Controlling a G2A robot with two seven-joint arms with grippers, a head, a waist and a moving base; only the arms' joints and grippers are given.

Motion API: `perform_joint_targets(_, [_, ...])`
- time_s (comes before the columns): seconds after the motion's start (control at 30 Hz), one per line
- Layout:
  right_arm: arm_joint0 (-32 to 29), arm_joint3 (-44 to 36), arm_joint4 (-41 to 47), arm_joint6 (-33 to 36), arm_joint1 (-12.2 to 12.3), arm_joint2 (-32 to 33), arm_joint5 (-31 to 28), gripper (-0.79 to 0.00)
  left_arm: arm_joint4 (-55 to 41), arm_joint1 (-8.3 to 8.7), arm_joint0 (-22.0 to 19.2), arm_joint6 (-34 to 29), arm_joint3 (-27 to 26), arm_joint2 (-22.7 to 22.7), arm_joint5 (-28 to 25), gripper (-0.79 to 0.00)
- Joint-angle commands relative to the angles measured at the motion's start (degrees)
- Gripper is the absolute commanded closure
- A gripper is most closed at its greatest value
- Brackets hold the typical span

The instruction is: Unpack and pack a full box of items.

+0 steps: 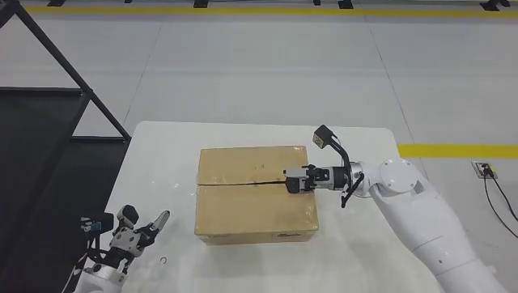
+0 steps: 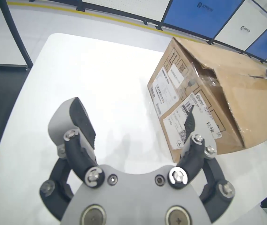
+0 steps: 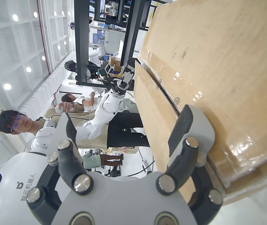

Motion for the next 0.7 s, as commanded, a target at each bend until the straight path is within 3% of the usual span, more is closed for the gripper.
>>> perform_joint_targets(0.0, [0.07, 0.08, 0.02, 0.13, -0.06, 0.08, 0.19, -0.785, 4.85, -0.14, -0.92, -0.5, 0.85, 1.28, 1.44, -0.785])
perform_joint_targets(0.37, [-0.19, 0.05, -0.36, 0.61, -0.09, 1.0, 0.47, -0.785, 20.78, -1.55, -10.75, 1.32, 10.53, 10.99, 1.25, -0.785])
perform_joint_targets(0.67, [-1.03, -0.99, -0.96, 0.44, 0.06, 1.95, 1.07, -0.785, 31.56, -3.68, -18.83, 2.27, 18.24, 19.61, 7.28, -0.785])
